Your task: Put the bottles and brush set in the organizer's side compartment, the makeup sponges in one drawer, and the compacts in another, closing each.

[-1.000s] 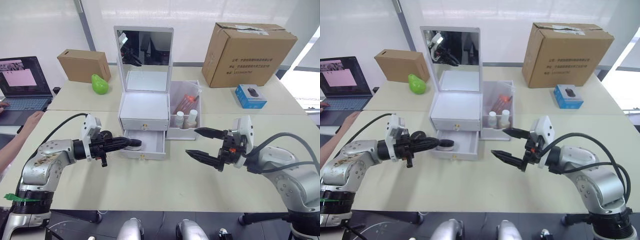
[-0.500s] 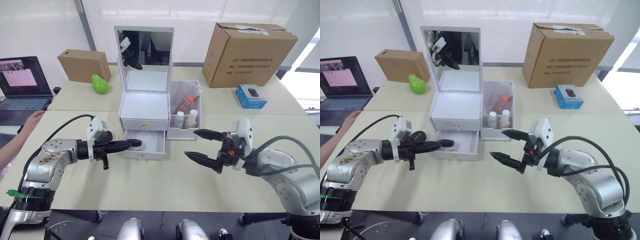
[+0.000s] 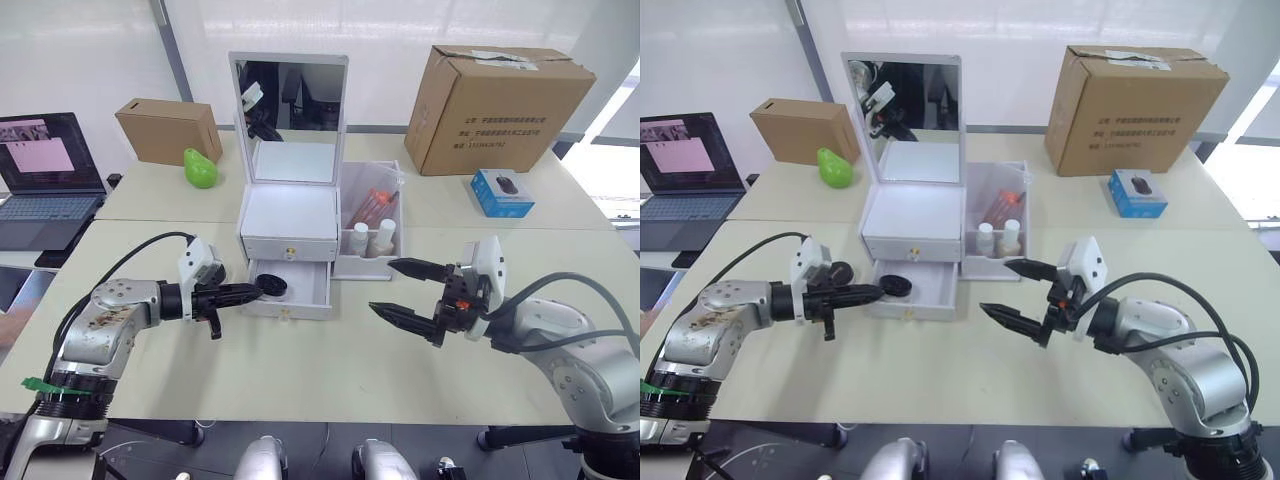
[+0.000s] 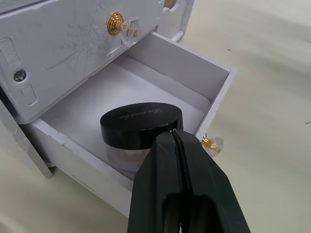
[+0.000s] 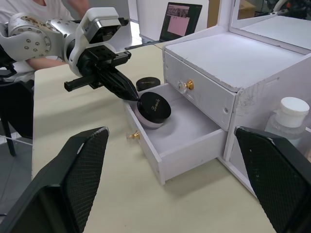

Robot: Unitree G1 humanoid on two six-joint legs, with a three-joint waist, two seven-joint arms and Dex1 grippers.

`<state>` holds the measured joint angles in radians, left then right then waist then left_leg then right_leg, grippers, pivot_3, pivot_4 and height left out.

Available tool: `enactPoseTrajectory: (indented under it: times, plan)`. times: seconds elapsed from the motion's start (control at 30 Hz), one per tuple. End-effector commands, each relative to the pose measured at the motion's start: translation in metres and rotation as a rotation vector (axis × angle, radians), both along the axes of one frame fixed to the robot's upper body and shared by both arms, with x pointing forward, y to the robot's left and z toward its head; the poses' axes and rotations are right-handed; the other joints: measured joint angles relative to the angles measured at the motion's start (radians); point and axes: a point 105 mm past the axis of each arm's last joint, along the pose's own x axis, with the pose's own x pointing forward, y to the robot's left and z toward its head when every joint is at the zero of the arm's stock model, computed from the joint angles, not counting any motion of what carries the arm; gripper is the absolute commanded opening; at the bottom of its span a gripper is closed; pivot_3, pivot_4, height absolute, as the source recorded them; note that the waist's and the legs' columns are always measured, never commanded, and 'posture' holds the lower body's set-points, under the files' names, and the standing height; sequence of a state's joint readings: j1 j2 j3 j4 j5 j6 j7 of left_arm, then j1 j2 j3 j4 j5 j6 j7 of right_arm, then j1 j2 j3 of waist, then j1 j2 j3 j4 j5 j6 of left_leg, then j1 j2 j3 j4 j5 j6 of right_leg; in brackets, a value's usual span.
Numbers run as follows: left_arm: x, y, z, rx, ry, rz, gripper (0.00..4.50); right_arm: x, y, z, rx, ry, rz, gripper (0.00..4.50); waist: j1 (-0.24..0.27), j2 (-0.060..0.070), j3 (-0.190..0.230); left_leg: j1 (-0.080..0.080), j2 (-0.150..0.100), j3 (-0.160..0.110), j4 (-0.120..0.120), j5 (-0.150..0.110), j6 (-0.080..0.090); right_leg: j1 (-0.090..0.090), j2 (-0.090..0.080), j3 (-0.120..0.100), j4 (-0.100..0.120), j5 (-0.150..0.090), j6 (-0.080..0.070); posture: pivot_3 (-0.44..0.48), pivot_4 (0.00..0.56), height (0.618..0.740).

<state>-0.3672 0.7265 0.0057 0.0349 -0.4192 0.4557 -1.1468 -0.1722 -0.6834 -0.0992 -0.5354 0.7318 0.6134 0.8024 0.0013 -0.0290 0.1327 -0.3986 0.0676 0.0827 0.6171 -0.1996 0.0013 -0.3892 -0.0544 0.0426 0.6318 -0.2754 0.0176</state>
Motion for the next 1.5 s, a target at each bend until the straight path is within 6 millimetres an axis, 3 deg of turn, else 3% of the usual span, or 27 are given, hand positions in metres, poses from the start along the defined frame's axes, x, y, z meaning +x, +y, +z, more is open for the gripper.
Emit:
enactPoseTrajectory:
  times: [0.03,0.3,0.43,0.53,0.63,0.7,0.83,0.93,1.03,1.07,1.4,1.5]
  plan:
    - [0.004,-0.002,0.008,0.011,-0.046,-0.007,0.04,-0.006,0.001,0.01,0.019,-0.036,0.014,4.5,0.0,0.0,0.0,0.0,0.0,0.0,0.0,0.0,0.0,0.0,0.0,0.0,0.0,0.0,0.0,0.0,0.15,0.74]
    - [0.004,0.012,0.026,-0.03,-0.072,0.028,0.04,-0.006,-0.001,0.011,0.021,-0.036,0.006,4.5,-0.002,0.0,0.0,0.0,0.0,0.0,0.0,0.0,0.0,0.0,0.0,0.0,0.0,0.0,0.0,0.0,0.15,0.74]
    - [-0.004,0.048,0.044,-0.079,-0.08,0.128,0.04,-0.005,-0.02,0.013,0.009,-0.041,-0.062,4.5,-0.004,0.0,0.0,0.0,0.0,0.0,0.0,0.0,0.0,0.0,0.0,0.0,0.0,0.0,0.0,0.0,0.15,0.74]
    - [-0.01,0.085,0.052,-0.057,-0.1,0.244,0.04,-0.004,-0.046,0.012,-0.015,-0.036,-0.148,4.5,-0.007,0.0,0.0,0.0,0.001,0.0,0.0,0.0,0.0,0.0,0.0,0.0,0.0,0.0,0.0,0.0,0.15,0.74]
    - [-0.018,0.13,0.056,0.009,-0.124,0.385,0.57,-0.005,-0.085,0.007,-0.047,-0.032,-0.271,4.5,-0.005,0.0,0.0,0.001,0.001,0.0,0.0,0.0,0.0,0.0,0.0,0.0,0.0,0.0,0.0,0.0,0.15,0.74]
    - [-0.023,0.144,0.055,0.042,-0.123,0.422,1.2,-0.006,-0.1,0.004,-0.063,-0.037,-0.314,4.5,-0.004,0.0,0.0,0.001,0.0,0.0,0.0,0.0,0.0,0.0,-0.001,-0.001,-0.001,-0.001,0.0,0.0,0.15,0.74]
    - [-0.043,0.21,0.049,0.181,-0.12,0.611,2.48,-0.018,-0.167,-0.025,-0.158,0.049,-0.488,4.5,0.001,0.0,0.0,0.002,0.0,0.002,0.0,0.0,0.0,0.0,-0.003,-0.001,-0.001,-0.001,0.0,0.0,0.15,0.74]
    - [-0.056,0.232,0.04,0.24,-0.102,0.667,3.42,-0.027,-0.192,-0.04,-0.192,0.087,-0.549,4.5,0.001,0.0,0.0,0.002,0.0,0.004,-0.002,0.0,0.0,0.0,-0.005,-0.002,-0.002,-0.003,-0.005,0.0,0.15,0.74]
    - [-0.061,0.238,0.036,0.242,-0.104,0.681,4.33,-0.029,-0.206,-0.047,-0.182,0.094,-0.595,4.5,0.0,0.0,0.0,0.003,0.001,0.005,-0.003,0.0,-0.001,-0.001,-0.006,-0.001,-0.001,-0.004,-0.006,0.0,0.15,0.74]
    - [-0.062,0.238,0.035,0.24,-0.108,0.681,4.42,-0.029,-0.207,-0.05,-0.184,0.098,-0.596,4.5,0.0,0.0,0.0,0.003,0.002,0.005,-0.003,0.0,-0.001,-0.001,-0.006,-0.001,-0.001,-0.004,-0.007,0.0,0.15,0.74]
    - [-0.067,0.225,0.031,0.203,-0.121,0.673,4.42,-0.017,-0.187,-0.045,-0.133,0.068,-0.549,4.5,-0.004,0.0,0.0,0.003,0.002,0.005,-0.004,-0.002,-0.003,-0.001,-0.006,-0.001,-0.001,-0.001,-0.002,0.0,0.15,0.74]
    - [-0.066,0.211,0.025,0.158,-0.135,0.669,4.42,-0.008,-0.164,-0.031,-0.106,0.026,-0.481,4.5,-0.005,0.001,0.0,0.003,0.002,0.005,-0.004,-0.002,-0.003,-0.001,-0.006,-0.001,-0.001,-0.001,-0.002,0.0,0.15,0.74]
